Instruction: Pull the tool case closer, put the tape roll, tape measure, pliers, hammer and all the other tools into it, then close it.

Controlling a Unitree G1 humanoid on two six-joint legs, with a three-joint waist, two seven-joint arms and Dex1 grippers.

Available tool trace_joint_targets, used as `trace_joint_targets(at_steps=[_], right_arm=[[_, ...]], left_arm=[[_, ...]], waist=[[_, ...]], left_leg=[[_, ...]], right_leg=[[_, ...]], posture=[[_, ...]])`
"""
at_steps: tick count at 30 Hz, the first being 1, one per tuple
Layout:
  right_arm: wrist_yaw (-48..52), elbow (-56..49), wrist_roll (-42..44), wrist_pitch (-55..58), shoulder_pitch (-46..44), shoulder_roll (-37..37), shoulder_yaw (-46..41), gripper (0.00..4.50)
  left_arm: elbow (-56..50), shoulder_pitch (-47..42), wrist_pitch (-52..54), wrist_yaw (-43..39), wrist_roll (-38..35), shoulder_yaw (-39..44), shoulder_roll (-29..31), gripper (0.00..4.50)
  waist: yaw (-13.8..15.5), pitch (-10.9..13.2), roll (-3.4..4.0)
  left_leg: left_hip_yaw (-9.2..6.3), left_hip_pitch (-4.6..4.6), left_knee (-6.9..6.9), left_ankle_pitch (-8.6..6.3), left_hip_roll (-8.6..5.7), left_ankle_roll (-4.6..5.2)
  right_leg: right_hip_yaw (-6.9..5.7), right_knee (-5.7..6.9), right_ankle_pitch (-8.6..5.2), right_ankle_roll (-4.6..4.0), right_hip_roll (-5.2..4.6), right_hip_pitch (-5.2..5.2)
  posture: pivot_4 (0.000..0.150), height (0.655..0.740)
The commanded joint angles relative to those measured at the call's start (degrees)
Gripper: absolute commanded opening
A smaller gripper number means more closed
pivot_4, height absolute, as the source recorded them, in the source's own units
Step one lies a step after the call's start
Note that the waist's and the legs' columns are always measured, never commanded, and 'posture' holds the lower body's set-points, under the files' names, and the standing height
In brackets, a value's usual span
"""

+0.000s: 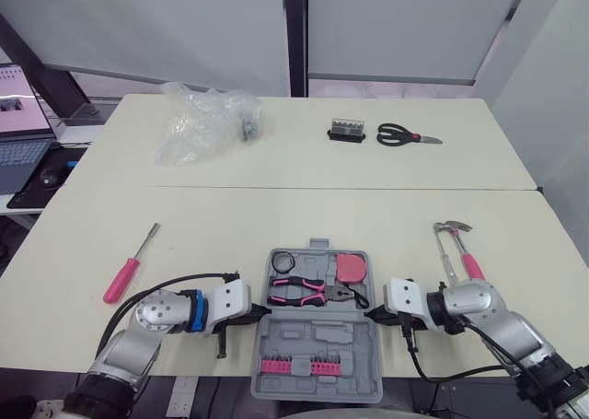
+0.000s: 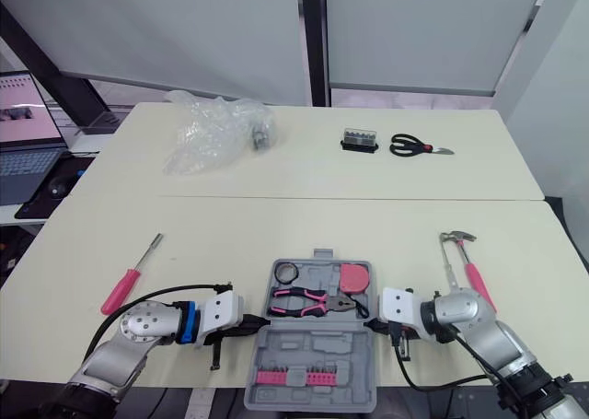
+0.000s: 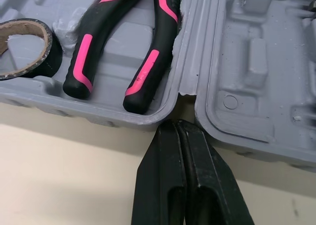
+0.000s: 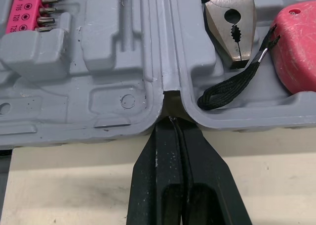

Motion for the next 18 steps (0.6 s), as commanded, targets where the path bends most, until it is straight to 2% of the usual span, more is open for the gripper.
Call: trace_joint_targets(at_steps=[1,11,18], right_arm=[[-0.96,-1.24,1.02,-0.28,-2.03,2.58,0.64,0.00],[-3.36,4.32,-1.59,-0.83,-7.29,6.92,1.38,0.00],[-3.85,6.26,-2.60,-1.45,-9.10,7.94,1.37,0.00]], left_arm=[[2.16,-2.08,-0.21,0.97,1.06,-0.93,-1.24,0.04],[11.02,-8.64,-3.03,1.78,3.20,-1.31,-2.68,0.04],[13.56,-10.90,-4.29,2.02,3.68,-1.15,-3.34,0.04]], waist=[[-0.01,0.00,0.00],[-0.04,-0.01,0.01],[-0.04,-0.01,0.02]], left_leg=[[0.00,0.00,0.00,0.00,0.00,0.00],[0.00,0.03,-0.02,0.00,0.00,0.00],[0.01,0.04,-0.03,0.00,0.00,0.00]], right_leg=[[0.00,0.00,0.00,0.00,0.00,0.00],[0.00,0.01,0.00,0.00,0.02,0.00],[0.01,0.01,0.00,0.00,0.01,0.00]], posture=[[0.150,0.7400],[0.150,0.7400],[0.150,0.7400]])
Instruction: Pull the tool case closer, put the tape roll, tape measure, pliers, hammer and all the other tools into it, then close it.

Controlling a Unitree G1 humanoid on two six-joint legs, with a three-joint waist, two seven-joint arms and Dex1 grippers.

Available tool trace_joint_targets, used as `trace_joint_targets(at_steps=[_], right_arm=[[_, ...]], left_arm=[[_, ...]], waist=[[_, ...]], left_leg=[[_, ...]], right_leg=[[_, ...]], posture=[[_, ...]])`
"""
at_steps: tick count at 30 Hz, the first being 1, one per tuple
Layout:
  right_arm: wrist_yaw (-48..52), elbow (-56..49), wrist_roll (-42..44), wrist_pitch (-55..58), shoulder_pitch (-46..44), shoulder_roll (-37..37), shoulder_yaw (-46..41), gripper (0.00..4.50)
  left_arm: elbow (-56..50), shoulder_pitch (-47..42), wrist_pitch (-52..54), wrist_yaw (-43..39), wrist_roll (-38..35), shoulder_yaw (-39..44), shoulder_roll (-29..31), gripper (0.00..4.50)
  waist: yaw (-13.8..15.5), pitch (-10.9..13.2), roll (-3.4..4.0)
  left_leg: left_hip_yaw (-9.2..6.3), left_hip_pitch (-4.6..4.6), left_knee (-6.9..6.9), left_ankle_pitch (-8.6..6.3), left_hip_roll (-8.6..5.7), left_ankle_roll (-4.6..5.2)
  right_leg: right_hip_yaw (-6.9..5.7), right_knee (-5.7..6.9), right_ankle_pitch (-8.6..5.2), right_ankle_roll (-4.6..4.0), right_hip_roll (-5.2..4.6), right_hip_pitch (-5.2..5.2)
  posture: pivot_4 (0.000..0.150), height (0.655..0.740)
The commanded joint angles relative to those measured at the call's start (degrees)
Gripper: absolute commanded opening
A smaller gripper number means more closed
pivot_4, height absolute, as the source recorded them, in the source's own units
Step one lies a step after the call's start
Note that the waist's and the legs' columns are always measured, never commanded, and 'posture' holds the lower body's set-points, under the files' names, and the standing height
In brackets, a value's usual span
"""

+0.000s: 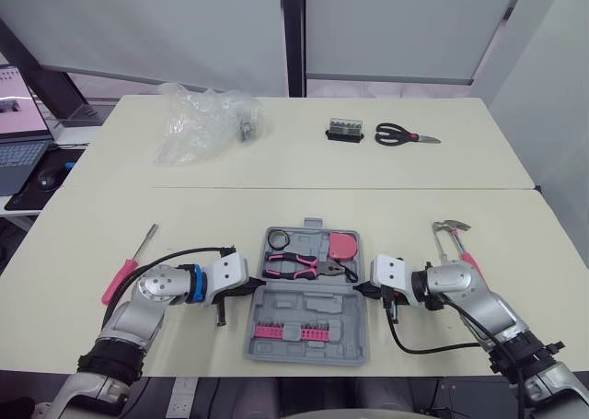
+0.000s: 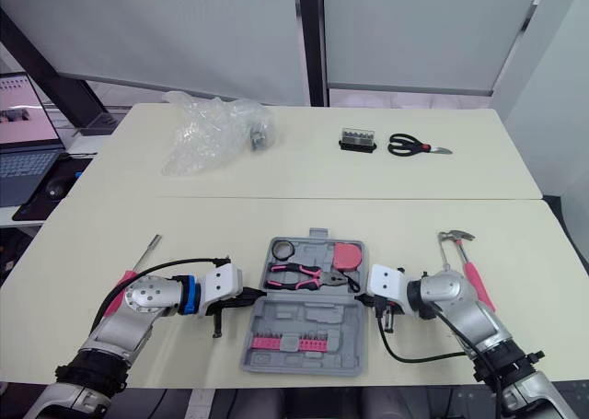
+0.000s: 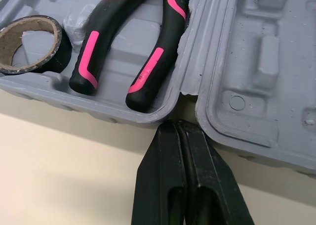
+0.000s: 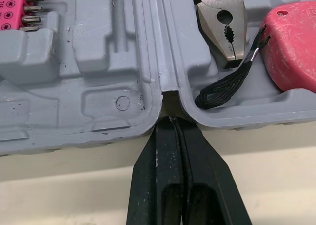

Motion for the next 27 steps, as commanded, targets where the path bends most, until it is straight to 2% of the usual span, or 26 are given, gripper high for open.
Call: trace_joint_targets(at_steps=[1,21,27], right_arm=[[-0.32,-0.69,0.61,-2.05,-1.62,2.13,1.23,0.00],[-1.80,1.45,-1.41,-2.82,-2.73,1.62,0.13,0.00],[-1.96,1.31,-1.07,-4.36,-1.56,-1.99,-2.15,0.00]], left_arm=[[0.95,-0.56,-0.32,1.34,1.74,-1.50,-1.51,0.04],[2.83,-1.38,-0.51,0.90,2.77,-1.36,-0.94,0.04],[1.80,-0.79,0.85,-0.03,1.45,0.68,1.53,0.04]], waist=[[-0.01,0.00,0.00],[-0.03,0.00,0.00],[-0.02,0.01,0.00]], left_leg=[[0.00,0.00,0.00,0.00,0.00,0.00],[0.00,0.01,-0.02,0.00,0.00,0.00],[0.01,-0.01,-0.03,0.00,0.00,0.00]], right_leg=[[0.00,0.00,0.00,0.00,0.00,0.00],[0.00,0.00,0.00,0.00,0.00,0.00],[0.00,-0.01,0.00,0.00,0.00,-0.02]], posture=[[0.150,0.7400],[0.150,0.7400],[0.150,0.7400]])
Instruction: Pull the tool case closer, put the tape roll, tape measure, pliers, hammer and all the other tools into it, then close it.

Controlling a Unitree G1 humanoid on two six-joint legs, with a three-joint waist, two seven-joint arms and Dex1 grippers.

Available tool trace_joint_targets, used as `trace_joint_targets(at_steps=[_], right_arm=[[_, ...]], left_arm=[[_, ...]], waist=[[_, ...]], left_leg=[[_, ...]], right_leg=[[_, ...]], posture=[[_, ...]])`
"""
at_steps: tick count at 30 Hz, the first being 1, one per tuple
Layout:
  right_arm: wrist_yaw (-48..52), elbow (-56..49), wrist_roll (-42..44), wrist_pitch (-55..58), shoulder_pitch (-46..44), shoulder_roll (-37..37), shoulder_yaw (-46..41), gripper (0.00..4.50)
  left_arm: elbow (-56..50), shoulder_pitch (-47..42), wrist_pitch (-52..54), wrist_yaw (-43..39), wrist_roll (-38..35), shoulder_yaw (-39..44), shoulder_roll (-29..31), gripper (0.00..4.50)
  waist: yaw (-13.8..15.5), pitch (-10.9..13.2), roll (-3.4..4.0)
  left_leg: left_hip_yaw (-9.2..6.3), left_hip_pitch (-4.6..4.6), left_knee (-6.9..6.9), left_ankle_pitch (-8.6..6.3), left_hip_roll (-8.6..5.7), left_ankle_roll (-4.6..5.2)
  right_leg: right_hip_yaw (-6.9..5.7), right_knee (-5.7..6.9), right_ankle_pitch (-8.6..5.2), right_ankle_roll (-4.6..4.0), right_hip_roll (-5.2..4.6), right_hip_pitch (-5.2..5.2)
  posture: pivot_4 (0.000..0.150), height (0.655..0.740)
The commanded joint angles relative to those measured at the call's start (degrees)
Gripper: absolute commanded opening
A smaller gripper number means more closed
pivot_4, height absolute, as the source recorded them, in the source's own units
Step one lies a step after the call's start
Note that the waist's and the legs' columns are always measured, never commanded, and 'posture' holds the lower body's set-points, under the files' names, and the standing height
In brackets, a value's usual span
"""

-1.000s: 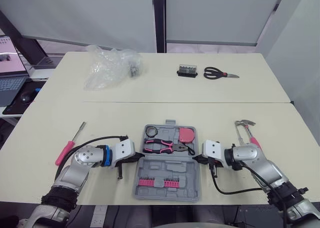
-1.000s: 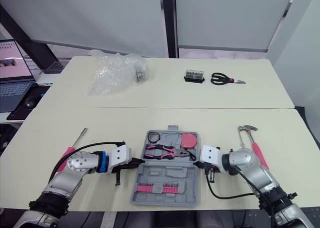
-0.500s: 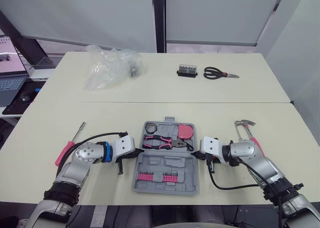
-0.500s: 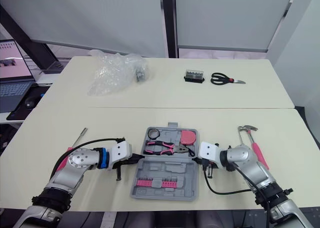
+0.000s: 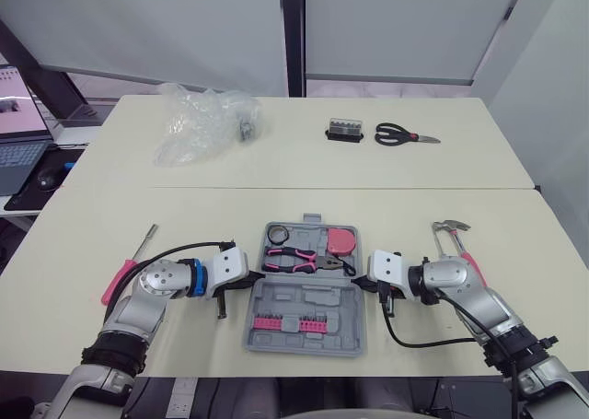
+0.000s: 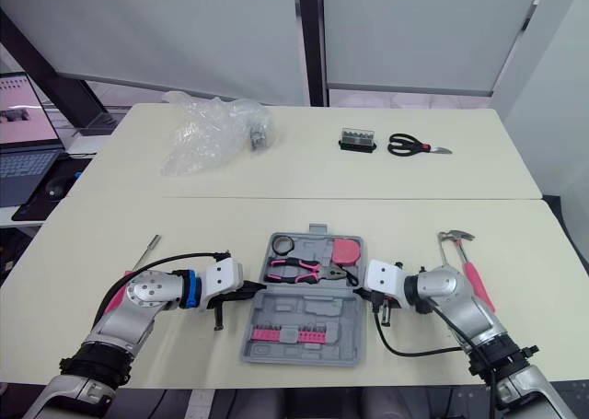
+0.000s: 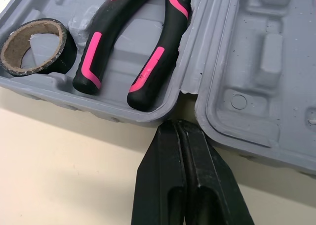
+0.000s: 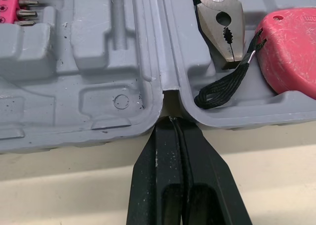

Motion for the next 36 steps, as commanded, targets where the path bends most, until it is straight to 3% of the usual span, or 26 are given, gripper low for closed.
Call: trace_joint_targets(at_steps=[1,8,15,17,22,30,34,36], right_arm=[[-1.01,-0.77,0.21,-2.31,0.14,-2.16,-2.38,0.00],[-1.75,-5.87,3.19,0.19,2.58,-5.46,-6.98,0.00],[-3.24,-12.32,10.84,5.08,7.28,-10.14,-20.42,0.00],[-3.66,-12.74,12.41,6.76,9.09,-12.13,-24.51,0.00],[-2.36,-11.46,14.84,7.25,16.51,-17.64,-33.51,1.12],[1.39,-5.39,17.42,6.61,26.93,-23.04,-43.44,3.11],[2.16,-4.22,17.41,6.49,30.47,-23.87,-45.79,4.34],[2.44,-4.63,17.42,6.52,31.55,-24.06,-46.07,4.43]], left_arm=[[-0.10,0.99,0.90,-0.36,0.39,0.54,2.07,0.04],[-3.40,3.86,1.38,-1.62,-3.15,4.28,6.57,0.04],[-13.49,14.28,8.06,-0.82,-16.95,22.50,12.57,0.04],[-14.06,17.40,11.44,0.76,-20.16,29.22,13.54,0.43],[-11.27,26.31,17.70,0.52,-24.92,42.69,15.57,1.95],[-4.95,39.90,22.88,0.04,-26.62,53.29,13.97,4.49],[-3.25,42.42,23.09,1.13,-26.45,54.88,12.84,4.50],[-2.76,42.40,23.14,1.47,-26.46,55.14,12.95,4.50]], waist=[[-0.01,0.01,0.00],[-0.32,0.04,0.00],[-0.42,0.15,-0.03],[-0.36,0.16,-0.04],[-0.21,0.16,-0.04],[-0.23,0.15,-0.10],[-0.28,0.13,-0.14],[-0.14,0.11,-0.19]], left_leg=[[0.00,-0.01,0.00,0.00,0.00,0.00],[0.03,-0.09,-0.07,0.00,0.01,0.00],[0.03,-0.46,-0.10,0.00,0.01,-0.01],[0.04,-0.48,-0.10,0.00,-0.01,-0.01],[0.09,-0.48,-0.19,0.00,-0.03,0.00],[0.19,-0.45,-0.25,0.00,-0.02,0.00],[0.21,-0.42,-0.30,0.00,0.00,-0.01],[0.21,-0.43,-0.30,0.00,-0.01,-0.01]], right_leg=[[0.00,0.00,0.00,0.00,0.00,-0.01],[0.03,-0.02,0.00,0.00,0.00,-0.15],[0.00,-0.04,0.00,-0.01,-0.09,-0.47],[-0.01,-0.04,0.00,-0.01,-0.14,-0.48],[0.00,-0.12,-0.01,0.00,-0.17,-0.50],[0.07,-0.15,-0.03,-0.03,-0.19,-0.56],[0.07,-0.15,-0.08,-0.08,-0.20,-0.58],[0.08,-0.15,-0.09,-0.09,-0.19,-0.59]], posture=[[0.150,0.7400],[0.150,0.7400],[0.150,0.7400],[0.150,0.7400],[0.150,0.7400],[0.150,0.7400],[0.150,0.7400],[0.150,0.7400]])
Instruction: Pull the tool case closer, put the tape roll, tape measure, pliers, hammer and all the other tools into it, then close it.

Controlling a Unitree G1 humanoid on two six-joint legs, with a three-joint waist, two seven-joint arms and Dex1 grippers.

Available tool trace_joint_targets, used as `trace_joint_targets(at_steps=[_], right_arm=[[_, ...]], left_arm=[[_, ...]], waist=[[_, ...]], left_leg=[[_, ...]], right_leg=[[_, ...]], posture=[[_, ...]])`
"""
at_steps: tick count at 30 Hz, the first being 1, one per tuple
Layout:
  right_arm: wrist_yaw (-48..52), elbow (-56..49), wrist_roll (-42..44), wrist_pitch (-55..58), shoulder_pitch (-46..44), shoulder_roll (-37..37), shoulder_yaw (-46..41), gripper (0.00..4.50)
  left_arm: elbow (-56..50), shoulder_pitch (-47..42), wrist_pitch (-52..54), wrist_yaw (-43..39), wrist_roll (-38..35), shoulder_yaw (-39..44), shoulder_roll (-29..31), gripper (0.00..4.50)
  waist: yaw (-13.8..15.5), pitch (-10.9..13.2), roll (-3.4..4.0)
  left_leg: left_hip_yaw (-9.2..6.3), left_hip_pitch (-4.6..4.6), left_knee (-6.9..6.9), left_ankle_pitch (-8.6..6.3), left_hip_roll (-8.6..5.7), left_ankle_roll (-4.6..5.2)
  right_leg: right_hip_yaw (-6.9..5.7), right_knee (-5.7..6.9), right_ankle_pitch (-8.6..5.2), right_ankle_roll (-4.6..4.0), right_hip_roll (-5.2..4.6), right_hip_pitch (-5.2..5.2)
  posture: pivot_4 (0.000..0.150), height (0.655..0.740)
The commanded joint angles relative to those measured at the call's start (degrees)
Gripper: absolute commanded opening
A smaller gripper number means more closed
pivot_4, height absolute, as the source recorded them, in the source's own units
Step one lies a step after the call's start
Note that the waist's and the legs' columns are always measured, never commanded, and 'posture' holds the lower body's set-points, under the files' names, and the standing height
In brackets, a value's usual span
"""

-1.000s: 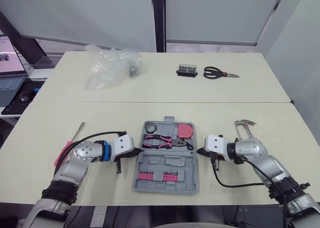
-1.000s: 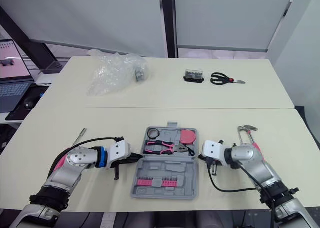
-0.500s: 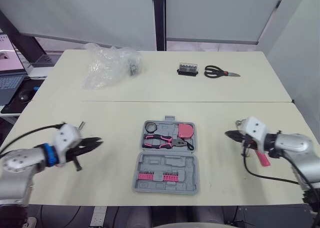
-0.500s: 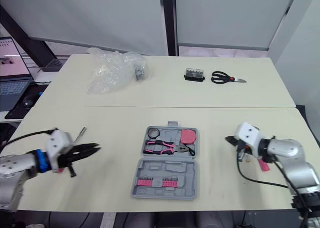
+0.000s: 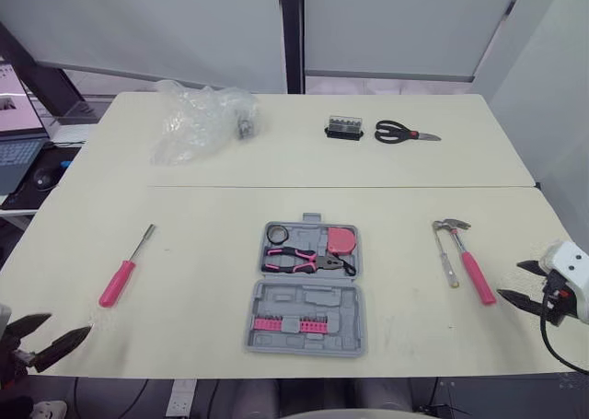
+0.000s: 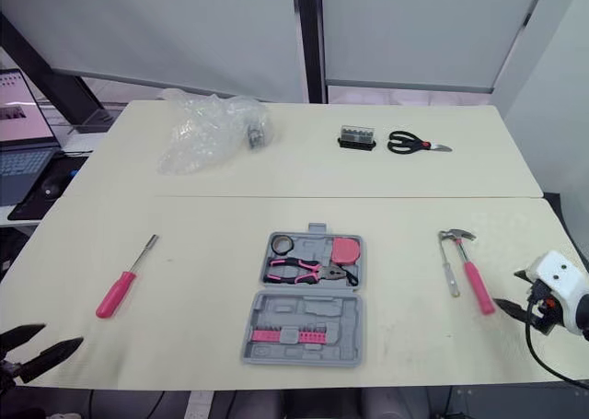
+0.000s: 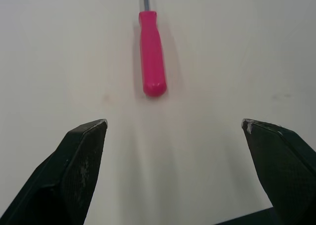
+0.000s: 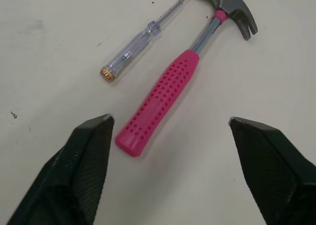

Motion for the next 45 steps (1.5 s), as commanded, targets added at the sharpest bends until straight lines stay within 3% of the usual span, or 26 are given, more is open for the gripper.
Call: trace_joint_targets(at_steps=[1,12,20,28,33,45], right_arm=[[0.95,-0.89,0.99,-0.64,1.29,-1.46,-2.43,4.43],[0.53,-0.38,0.68,-0.53,0.37,-1.48,-1.84,4.43],[0.38,-4.18,2.64,2.13,-1.95,-0.86,-1.08,4.43],[-4.89,-14.89,6.89,10.36,-4.07,4.99,3.10,4.43],[-15.82,-18.52,2.01,15.52,-6.98,11.14,10.31,4.43],[-28.22,-15.01,-2.47,17.39,-12.44,20.15,16.18,4.43]], left_arm=[[0.32,0.13,0.25,1.06,-0.67,3.10,0.51,4.50],[-1.26,0.70,1.49,2.17,-0.80,3.43,0.69,4.50],[-9.70,1.23,3.29,1.57,-1.80,3.16,0.67,4.50],[-28.23,-3.27,2.06,1.36,-1.01,-8.87,-1.81,4.50],[-39.96,-9.13,2.54,1.00,-0.55,-19.74,-1.92,4.50],[-51.29,-23.18,6.03,-3.60,-9.21,-30.85,-2.38,4.50]], waist=[[0.14,-0.03,-0.06],[0.11,-0.04,-0.07],[0.11,-0.05,-0.09],[0.25,-0.06,-0.10],[0.27,-0.06,-0.10],[0.19,-0.06,-0.09]], left_leg=[[0.00,0.00,0.00,0.00,0.00,0.00],[0.06,0.00,-0.13,0.00,0.00,-0.01],[0.06,0.01,-0.13,0.00,0.00,-0.01],[0.05,0.00,-0.13,0.01,-0.02,-0.02],[0.02,-0.02,-0.12,0.02,-0.03,-0.03],[-0.03,-0.03,-0.13,0.02,-0.02,-0.03]], right_leg=[[0.00,0.00,0.00,0.00,0.00,-0.01],[0.03,-0.06,0.00,0.00,-0.01,-0.04],[0.04,-0.07,0.00,0.00,-0.01,-0.03],[0.03,-0.11,0.02,0.01,-0.01,0.04],[0.04,-0.13,0.05,0.05,0.00,0.05],[0.01,-0.08,0.06,0.05,0.06,0.02]], posture=[[0.150,0.7400],[0.150,0.7400],[0.150,0.7400],[0.150,0.7400],[0.150,0.7400],[0.150,0.7400]])
